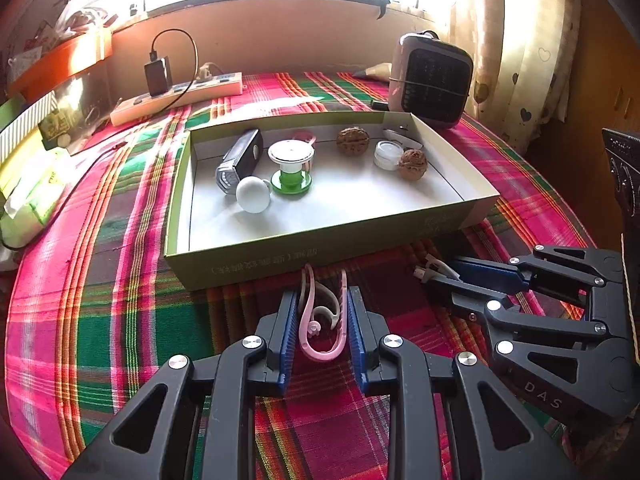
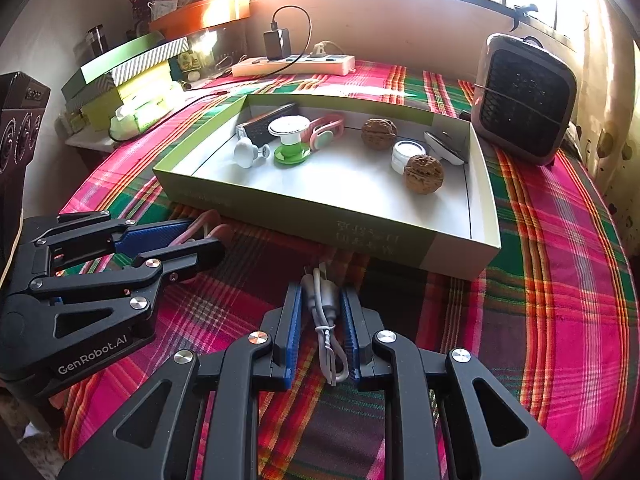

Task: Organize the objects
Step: 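Lift pink hair clip in left tool while right tool lifts white cable, then carry pink hair clip in left tool into box while right tool carries cable there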

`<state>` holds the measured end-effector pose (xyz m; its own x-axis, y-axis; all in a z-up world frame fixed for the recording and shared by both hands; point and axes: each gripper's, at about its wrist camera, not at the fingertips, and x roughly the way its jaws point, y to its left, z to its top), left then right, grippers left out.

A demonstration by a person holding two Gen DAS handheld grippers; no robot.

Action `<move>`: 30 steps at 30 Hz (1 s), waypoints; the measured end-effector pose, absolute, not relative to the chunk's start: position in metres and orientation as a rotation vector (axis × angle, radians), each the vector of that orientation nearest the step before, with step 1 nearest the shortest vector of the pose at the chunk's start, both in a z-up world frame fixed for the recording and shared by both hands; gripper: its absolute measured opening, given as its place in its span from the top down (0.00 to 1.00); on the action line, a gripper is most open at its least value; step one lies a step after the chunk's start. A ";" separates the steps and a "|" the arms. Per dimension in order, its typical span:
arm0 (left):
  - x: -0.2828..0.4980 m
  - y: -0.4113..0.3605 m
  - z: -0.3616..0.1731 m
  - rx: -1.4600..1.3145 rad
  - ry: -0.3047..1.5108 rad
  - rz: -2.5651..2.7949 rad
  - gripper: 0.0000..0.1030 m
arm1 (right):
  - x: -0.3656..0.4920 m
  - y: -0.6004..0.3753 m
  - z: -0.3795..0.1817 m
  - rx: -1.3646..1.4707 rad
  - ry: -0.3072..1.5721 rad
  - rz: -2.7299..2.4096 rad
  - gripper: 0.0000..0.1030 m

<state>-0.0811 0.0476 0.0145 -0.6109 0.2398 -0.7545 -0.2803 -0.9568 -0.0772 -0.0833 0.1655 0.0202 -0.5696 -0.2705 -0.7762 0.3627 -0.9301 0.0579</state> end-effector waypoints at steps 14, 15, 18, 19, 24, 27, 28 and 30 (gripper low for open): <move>-0.082 0.045 0.043 -1.125 0.040 2.602 0.79 | -0.081 0.170 0.050 1.122 0.118 -2.539 0.81; -0.083 0.045 0.045 -1.123 0.040 2.602 0.79 | -0.082 0.170 0.052 1.117 0.116 -2.541 0.81; -0.088 0.044 0.048 -1.119 0.033 2.605 0.79 | -0.087 0.171 0.058 1.107 0.114 -2.553 0.81; -0.090 0.045 0.048 -1.119 0.031 2.603 0.79 | -0.090 0.171 0.059 1.105 0.111 -2.556 0.81; -0.101 0.045 0.049 -1.132 0.017 2.607 0.79 | -0.104 0.173 0.066 1.097 0.115 -2.567 0.81; -0.108 0.046 0.049 -1.135 0.020 2.614 0.79 | -0.114 0.175 0.069 1.094 0.104 -2.572 0.81; -0.110 0.046 0.049 -1.138 0.015 2.613 0.79 | -0.118 0.175 0.069 1.094 0.099 -2.573 0.81; -0.116 0.046 0.048 -1.144 0.011 2.614 0.79 | -0.125 0.176 0.069 1.097 0.094 -2.573 0.81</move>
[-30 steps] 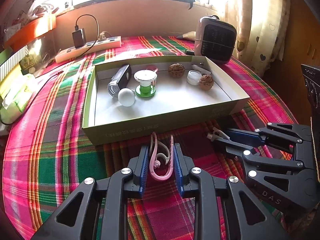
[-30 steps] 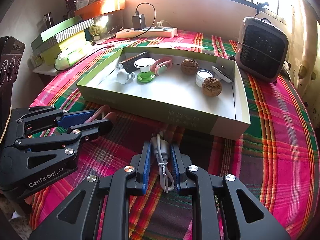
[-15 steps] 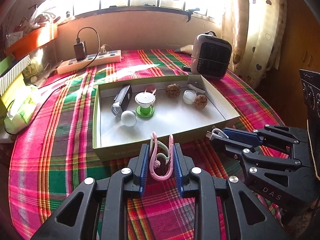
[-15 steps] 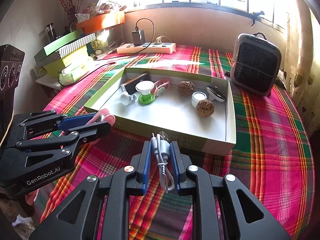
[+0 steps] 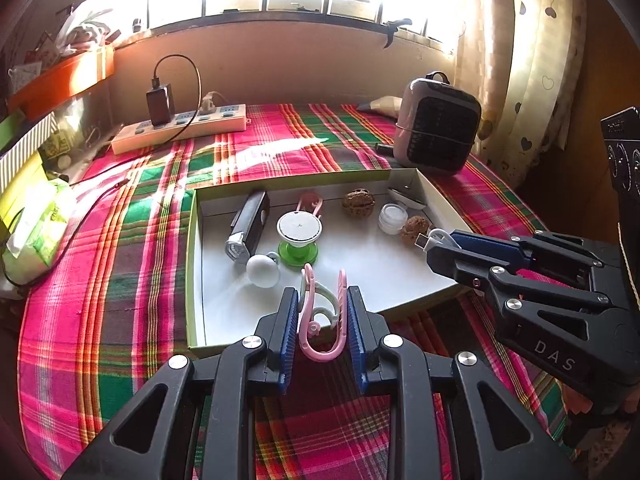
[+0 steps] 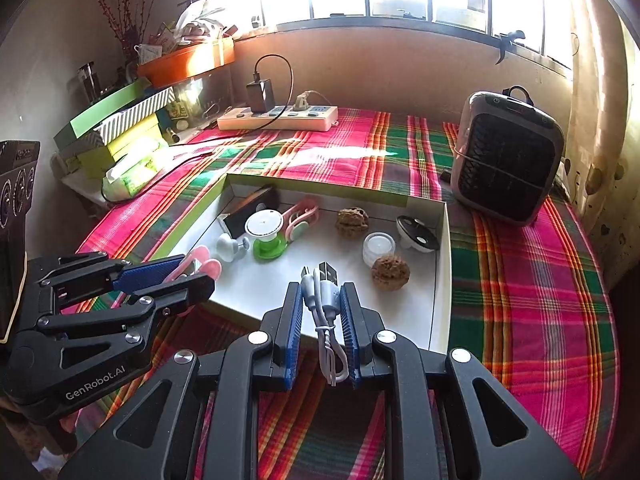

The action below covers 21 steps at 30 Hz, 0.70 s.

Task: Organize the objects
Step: 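Carry pink hair clip in left tool into box while right tool carries cable there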

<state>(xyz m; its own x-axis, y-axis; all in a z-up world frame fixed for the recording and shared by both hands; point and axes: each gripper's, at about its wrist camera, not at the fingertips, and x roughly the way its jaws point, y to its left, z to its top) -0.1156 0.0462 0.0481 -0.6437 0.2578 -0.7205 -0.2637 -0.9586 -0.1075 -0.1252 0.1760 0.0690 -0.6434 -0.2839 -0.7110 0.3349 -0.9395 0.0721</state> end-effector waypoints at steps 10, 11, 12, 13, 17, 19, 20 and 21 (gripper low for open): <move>-0.139 0.044 0.040 -1.185 -0.009 2.627 0.79 | -0.160 0.173 0.061 1.134 0.064 -2.548 0.81; -0.141 0.044 0.040 -1.187 -0.008 2.625 0.79 | -0.163 0.173 0.060 1.139 0.064 -2.546 0.81; -0.142 0.045 0.039 -1.189 -0.004 2.624 0.79 | -0.165 0.172 0.059 1.142 0.066 -2.544 0.81; -0.143 0.045 0.038 -1.194 0.000 2.623 0.79 | -0.168 0.171 0.058 1.147 0.067 -2.540 0.81; -0.148 0.047 0.032 -1.216 0.002 2.614 0.79 | -0.178 0.170 0.053 1.163 0.068 -2.534 0.81; -0.150 0.048 0.030 -1.225 0.003 2.611 0.79 | -0.182 0.170 0.051 1.173 0.065 -2.530 0.81; -0.151 0.048 0.029 -1.226 0.005 2.609 0.79 | -0.183 0.170 0.050 1.176 0.065 -2.527 0.81; -0.151 0.048 0.028 -1.227 0.007 2.609 0.79 | -0.185 0.169 0.049 1.180 0.066 -2.523 0.81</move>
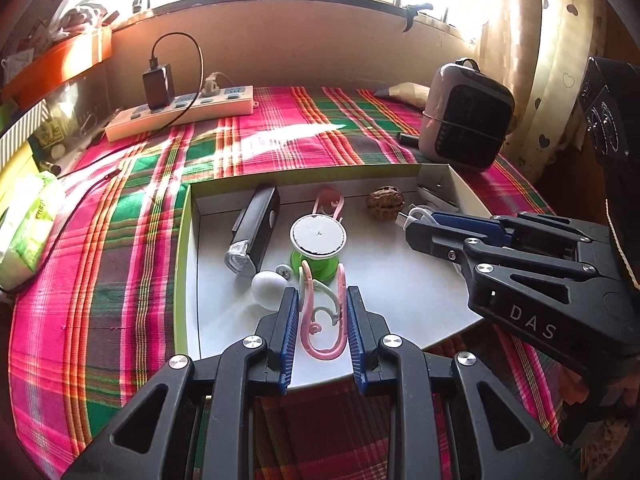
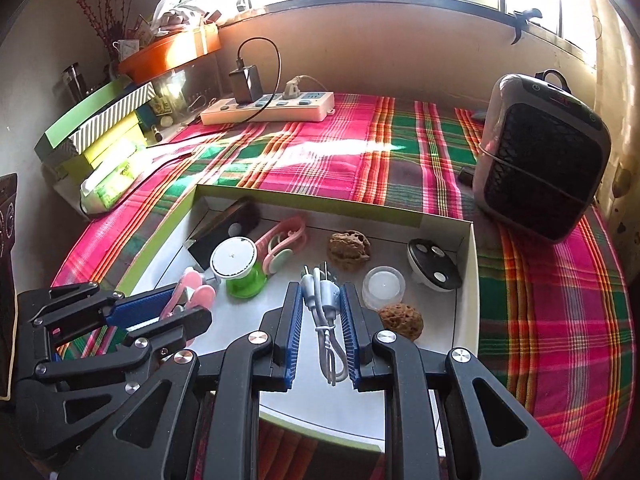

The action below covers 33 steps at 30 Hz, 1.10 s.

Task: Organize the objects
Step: 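Carry pink hair clip in left tool into box while right tool carries cable there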

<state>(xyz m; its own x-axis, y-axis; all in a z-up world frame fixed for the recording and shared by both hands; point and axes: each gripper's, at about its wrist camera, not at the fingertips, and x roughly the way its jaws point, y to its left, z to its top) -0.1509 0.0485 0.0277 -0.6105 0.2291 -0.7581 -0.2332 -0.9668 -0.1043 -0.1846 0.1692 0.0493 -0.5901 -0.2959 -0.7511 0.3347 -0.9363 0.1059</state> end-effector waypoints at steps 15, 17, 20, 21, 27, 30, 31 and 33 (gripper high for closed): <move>-0.157 0.052 0.017 -1.274 0.036 2.579 0.79 | -0.195 0.166 0.034 1.232 0.093 -2.495 0.81; -0.157 0.052 0.017 -1.277 0.037 2.578 0.79 | -0.195 0.164 0.033 1.235 0.102 -2.494 0.81; -0.157 0.052 0.017 -1.277 0.036 2.577 0.79 | -0.196 0.163 0.032 1.236 0.120 -2.496 0.81; -0.157 0.052 0.017 -1.277 0.036 2.576 0.79 | -0.196 0.162 0.031 1.238 0.123 -2.497 0.81; -0.159 0.052 0.017 -1.284 0.020 2.571 0.79 | -0.197 0.162 0.028 1.249 0.130 -2.496 0.81; -0.159 0.052 0.016 -1.286 0.015 2.570 0.79 | -0.197 0.162 0.027 1.251 0.131 -2.495 0.80; -0.159 0.052 0.016 -1.287 0.015 2.570 0.79 | -0.197 0.162 0.027 1.251 0.129 -2.497 0.80; -0.159 0.052 0.016 -1.285 0.020 2.570 0.79 | -0.197 0.162 0.026 1.253 0.129 -2.498 0.80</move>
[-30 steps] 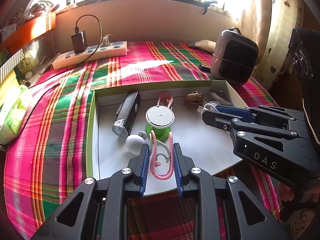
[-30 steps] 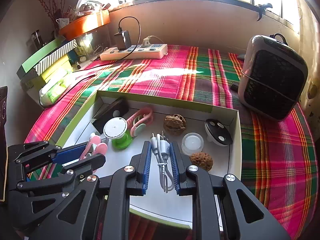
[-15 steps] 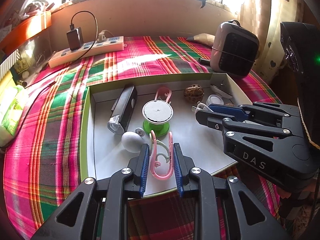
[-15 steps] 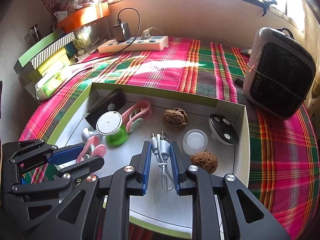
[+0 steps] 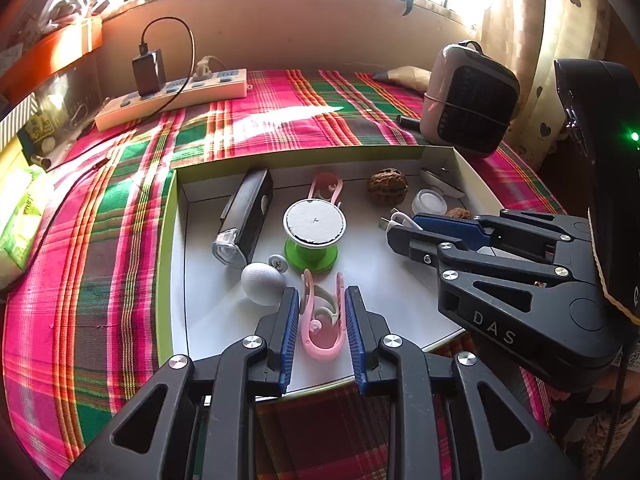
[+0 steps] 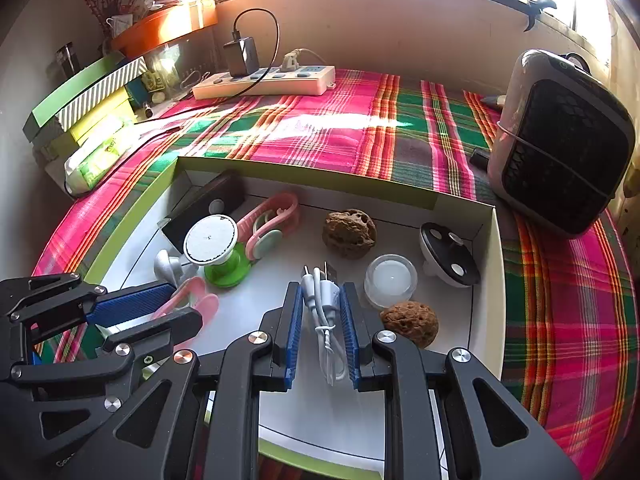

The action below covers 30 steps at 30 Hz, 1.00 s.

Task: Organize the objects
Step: 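Carry pink hair clip in left tool into box while right tool carries cable there, then open left tool to release pink hair clip while right tool releases cable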

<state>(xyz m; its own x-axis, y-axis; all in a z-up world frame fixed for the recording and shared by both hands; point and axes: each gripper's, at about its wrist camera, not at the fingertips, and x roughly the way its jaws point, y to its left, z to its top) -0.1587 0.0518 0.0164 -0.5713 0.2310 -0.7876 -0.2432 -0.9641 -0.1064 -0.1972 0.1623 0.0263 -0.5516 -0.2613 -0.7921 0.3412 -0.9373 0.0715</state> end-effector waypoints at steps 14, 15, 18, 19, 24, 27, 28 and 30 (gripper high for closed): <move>-0.158 0.051 0.016 -1.294 0.005 2.574 0.77 | -0.197 0.161 0.024 1.266 0.142 -2.498 0.80; -0.158 0.051 0.016 -1.295 0.007 2.577 0.76 | -0.196 0.160 0.025 1.263 0.142 -2.496 0.80; -0.157 0.050 0.016 -1.297 0.004 2.581 0.75 | -0.195 0.159 0.026 1.258 0.152 -2.500 0.80; -0.157 0.050 0.016 -1.299 0.002 2.582 0.75 | -0.195 0.159 0.026 1.258 0.155 -2.502 0.79; -0.155 0.048 0.017 -1.300 0.007 2.592 0.73 | -0.193 0.160 0.028 1.255 0.155 -2.512 0.73; -0.153 0.047 0.018 -1.299 0.007 2.599 0.72 | -0.190 0.161 0.029 1.252 0.154 -2.520 0.68; -0.153 0.047 0.019 -1.297 0.010 2.602 0.72 | -0.190 0.161 0.030 1.249 0.156 -2.524 0.64; -0.151 0.046 0.020 -1.293 0.010 2.607 0.72 | -0.188 0.162 0.031 1.244 0.159 -2.537 0.61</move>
